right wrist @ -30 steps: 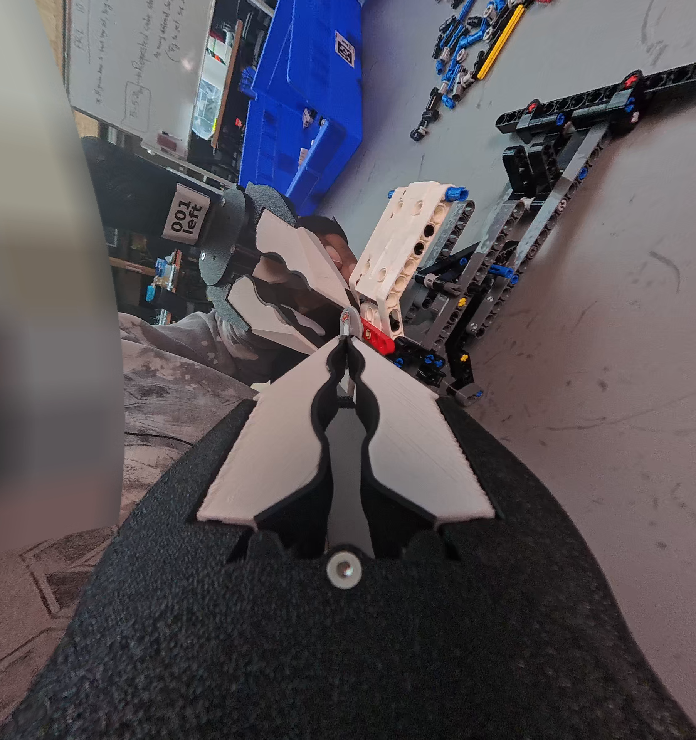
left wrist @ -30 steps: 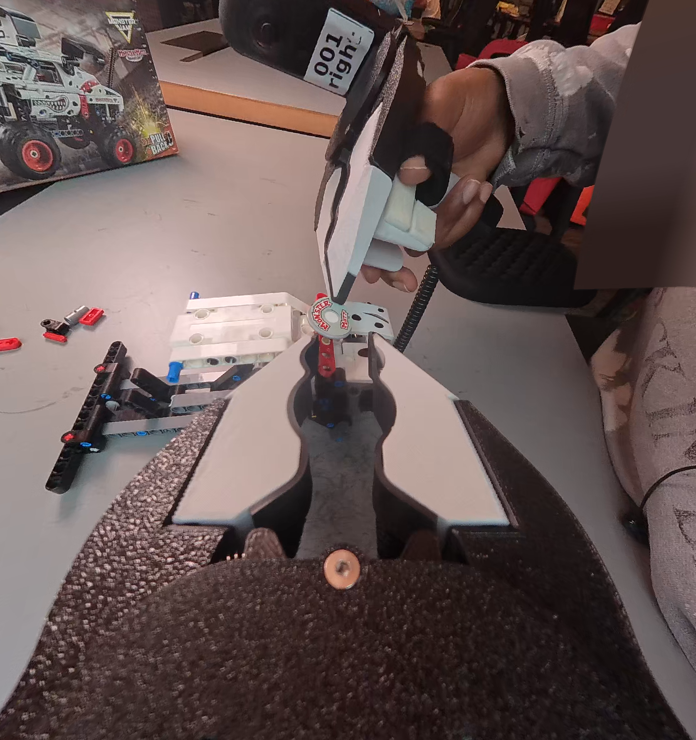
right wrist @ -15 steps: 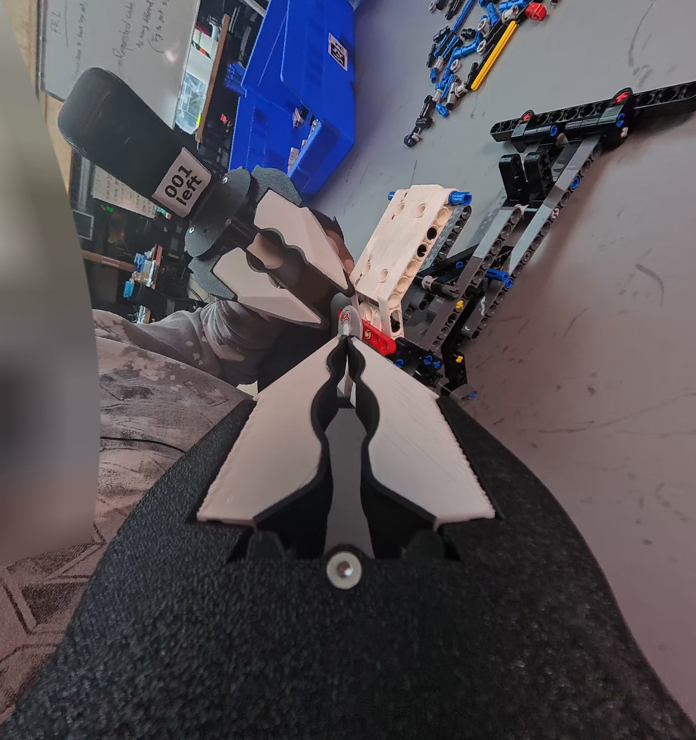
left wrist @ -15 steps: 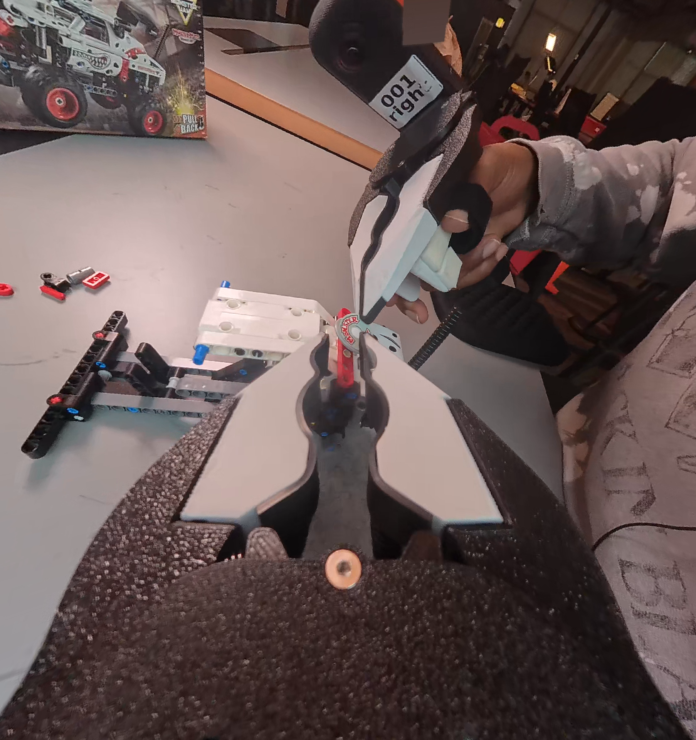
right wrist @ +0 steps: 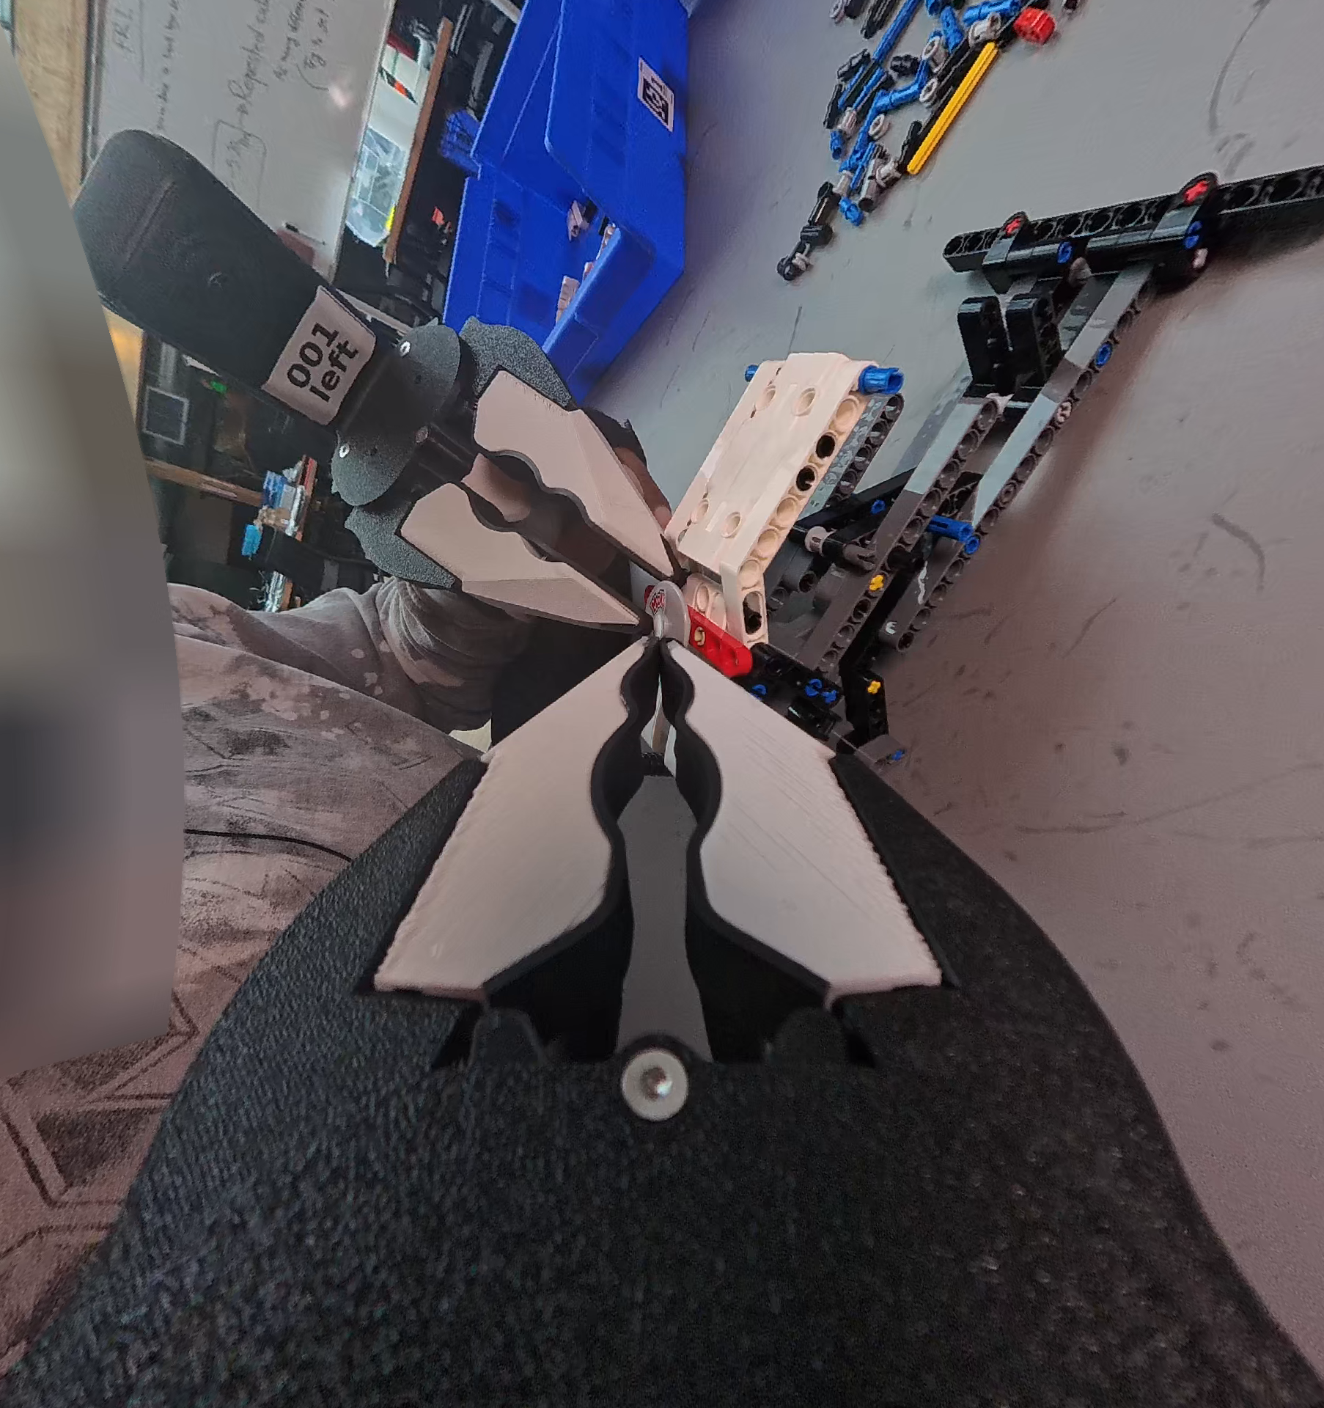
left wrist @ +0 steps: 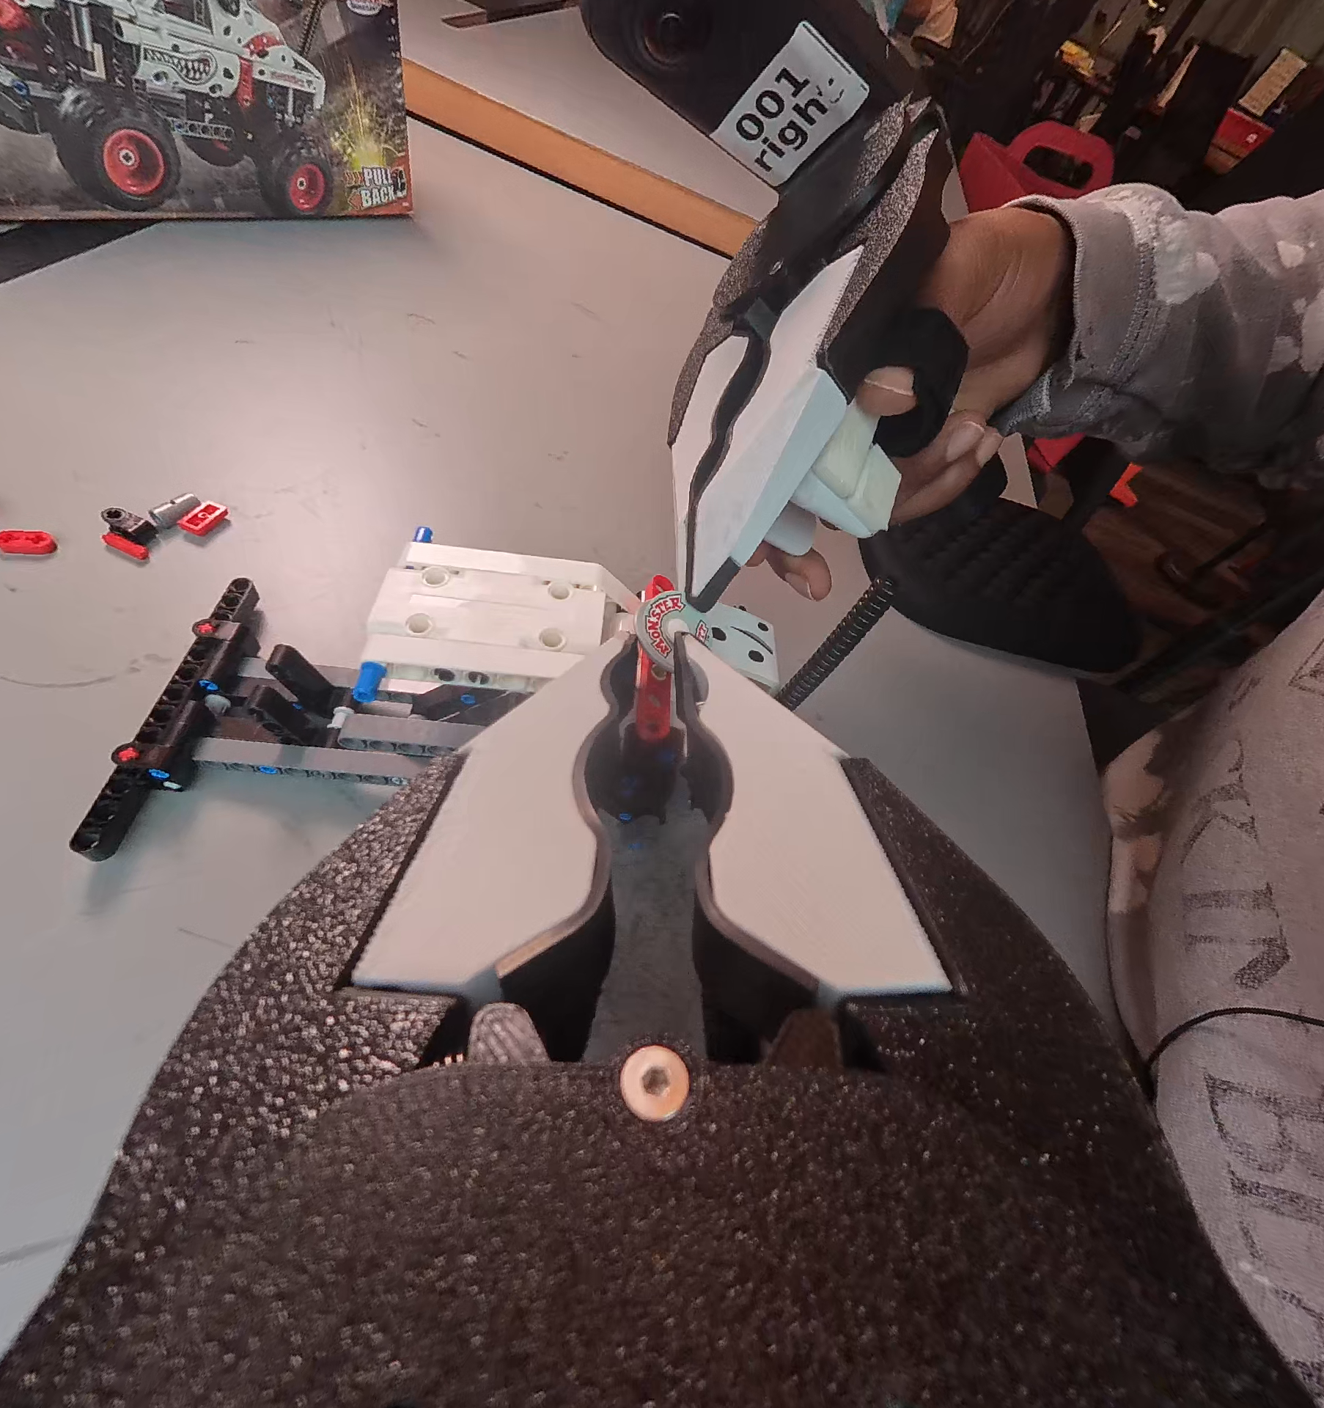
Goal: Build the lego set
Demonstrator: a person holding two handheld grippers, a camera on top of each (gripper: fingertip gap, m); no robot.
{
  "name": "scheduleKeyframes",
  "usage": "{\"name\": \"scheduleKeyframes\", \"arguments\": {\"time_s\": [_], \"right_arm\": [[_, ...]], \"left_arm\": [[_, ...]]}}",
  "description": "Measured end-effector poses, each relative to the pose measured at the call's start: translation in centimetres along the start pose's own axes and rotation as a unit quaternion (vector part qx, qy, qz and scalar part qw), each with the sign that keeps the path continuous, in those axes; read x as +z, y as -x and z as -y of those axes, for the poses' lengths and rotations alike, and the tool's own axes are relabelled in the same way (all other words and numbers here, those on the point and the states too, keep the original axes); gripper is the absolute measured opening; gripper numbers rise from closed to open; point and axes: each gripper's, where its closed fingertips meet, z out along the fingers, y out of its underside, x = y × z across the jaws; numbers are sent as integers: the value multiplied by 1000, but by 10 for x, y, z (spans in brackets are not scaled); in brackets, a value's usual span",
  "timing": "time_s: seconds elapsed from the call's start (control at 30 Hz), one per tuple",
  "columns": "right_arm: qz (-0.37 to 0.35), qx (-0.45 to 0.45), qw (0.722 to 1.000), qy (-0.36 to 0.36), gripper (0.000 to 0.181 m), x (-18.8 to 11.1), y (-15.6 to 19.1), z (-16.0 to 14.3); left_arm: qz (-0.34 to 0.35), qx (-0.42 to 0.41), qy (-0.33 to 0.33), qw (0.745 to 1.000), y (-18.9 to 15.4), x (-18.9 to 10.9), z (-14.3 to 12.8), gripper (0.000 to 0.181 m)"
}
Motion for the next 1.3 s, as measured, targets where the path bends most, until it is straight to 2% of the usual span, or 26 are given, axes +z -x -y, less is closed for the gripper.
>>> {"name": "scheduleKeyframes", "arguments": {"time_s": [0.47,0.6,0.73,0.77,0.83,0.9,1.0,1.1,1.3], "right_arm": [[-21,-34,999,22,0,0,0,-1],[-44,-69,996,28,11,-3,-1,1],[-34,-141,989,0,9,-9,14,10],[-39,-187,982,-6,9,-10,19,11],[-99,-303,948,-5,8,-10,16,11],[-114,-378,919,-3,6,-6,19,7],[-116,-424,898,1,5,1,22,3],[-167,-449,877,39,8,6,2,0],[-195,-502,842,45,5,6,-1,1]], "left_arm": [[-3,-6,4,1000,0,-1,-1,8],[-3,-8,6,1000,0,-1,-1,8],[-3,-11,5,1000,0,0,-1,8],[-3,-11,5,1000,0,0,-1,8],[-4,-13,5,1000,0,0,-1,8],[-4,-13,5,1000,0,0,-1,8],[-4,-15,5,1000,0,-1,-1,8],[-3,-15,5,1000,0,-1,-1,8],[-7,-18,5,1000,0,-1,-1,8]]}}
